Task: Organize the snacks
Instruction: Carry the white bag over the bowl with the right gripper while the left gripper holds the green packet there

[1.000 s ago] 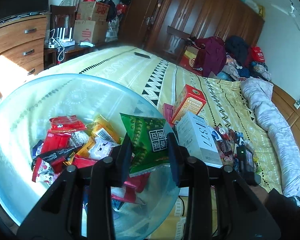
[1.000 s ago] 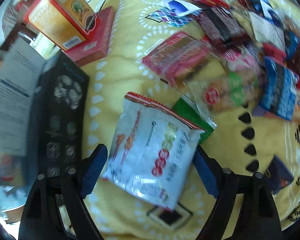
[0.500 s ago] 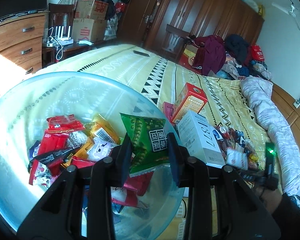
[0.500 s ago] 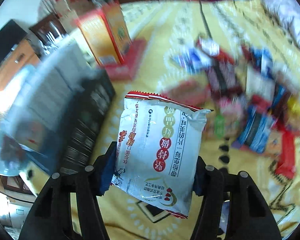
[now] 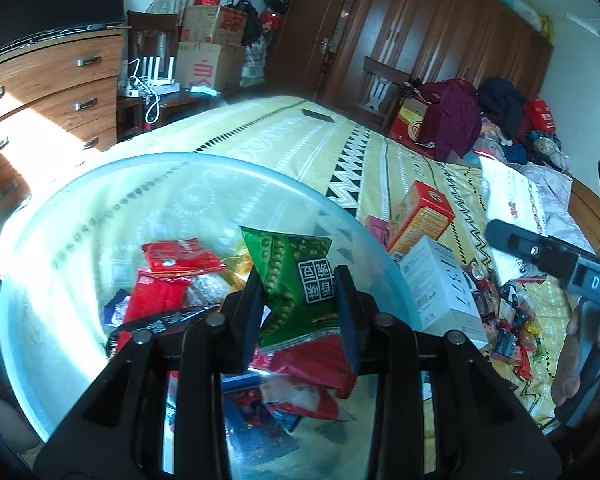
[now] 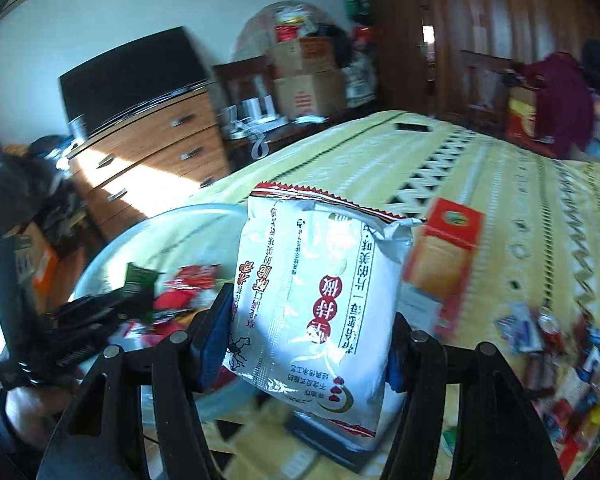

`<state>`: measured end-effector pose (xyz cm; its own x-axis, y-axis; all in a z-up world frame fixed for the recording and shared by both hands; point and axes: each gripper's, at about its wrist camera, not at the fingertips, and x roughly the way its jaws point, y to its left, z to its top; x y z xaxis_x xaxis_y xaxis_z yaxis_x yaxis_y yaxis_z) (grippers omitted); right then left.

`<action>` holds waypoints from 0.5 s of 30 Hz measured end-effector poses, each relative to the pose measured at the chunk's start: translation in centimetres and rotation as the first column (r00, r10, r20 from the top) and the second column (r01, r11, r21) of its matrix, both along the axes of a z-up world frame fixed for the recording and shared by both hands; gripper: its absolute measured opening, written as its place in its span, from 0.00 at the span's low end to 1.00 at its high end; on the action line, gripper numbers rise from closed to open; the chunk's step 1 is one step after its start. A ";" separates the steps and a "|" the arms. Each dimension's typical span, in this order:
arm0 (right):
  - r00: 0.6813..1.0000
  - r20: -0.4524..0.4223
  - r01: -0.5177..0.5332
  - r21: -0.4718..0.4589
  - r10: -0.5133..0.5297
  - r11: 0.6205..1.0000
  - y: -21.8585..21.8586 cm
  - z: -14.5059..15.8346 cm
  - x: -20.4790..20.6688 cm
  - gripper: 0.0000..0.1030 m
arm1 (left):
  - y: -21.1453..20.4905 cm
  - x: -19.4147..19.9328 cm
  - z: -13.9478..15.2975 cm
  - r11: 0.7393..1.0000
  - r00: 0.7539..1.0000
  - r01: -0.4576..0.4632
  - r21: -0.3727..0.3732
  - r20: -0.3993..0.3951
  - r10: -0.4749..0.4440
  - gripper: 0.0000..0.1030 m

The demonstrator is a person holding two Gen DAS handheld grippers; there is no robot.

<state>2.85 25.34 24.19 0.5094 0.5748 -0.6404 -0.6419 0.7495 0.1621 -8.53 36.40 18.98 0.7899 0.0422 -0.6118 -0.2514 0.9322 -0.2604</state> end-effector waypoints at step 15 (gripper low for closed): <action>0.985 -0.116 -0.132 -0.035 0.127 0.991 7.3 -3.0 0.0 0.63 | 0.6 -0.1 -0.5 1.000 1.000 -0.020 0.002 -0.016 0.020 0.34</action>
<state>2.81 32.61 21.23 0.3553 0.6021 -0.7150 -0.7133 0.6690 0.2090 -8.66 37.03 18.48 0.7788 0.0588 -0.6245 -0.2742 0.9274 -0.2546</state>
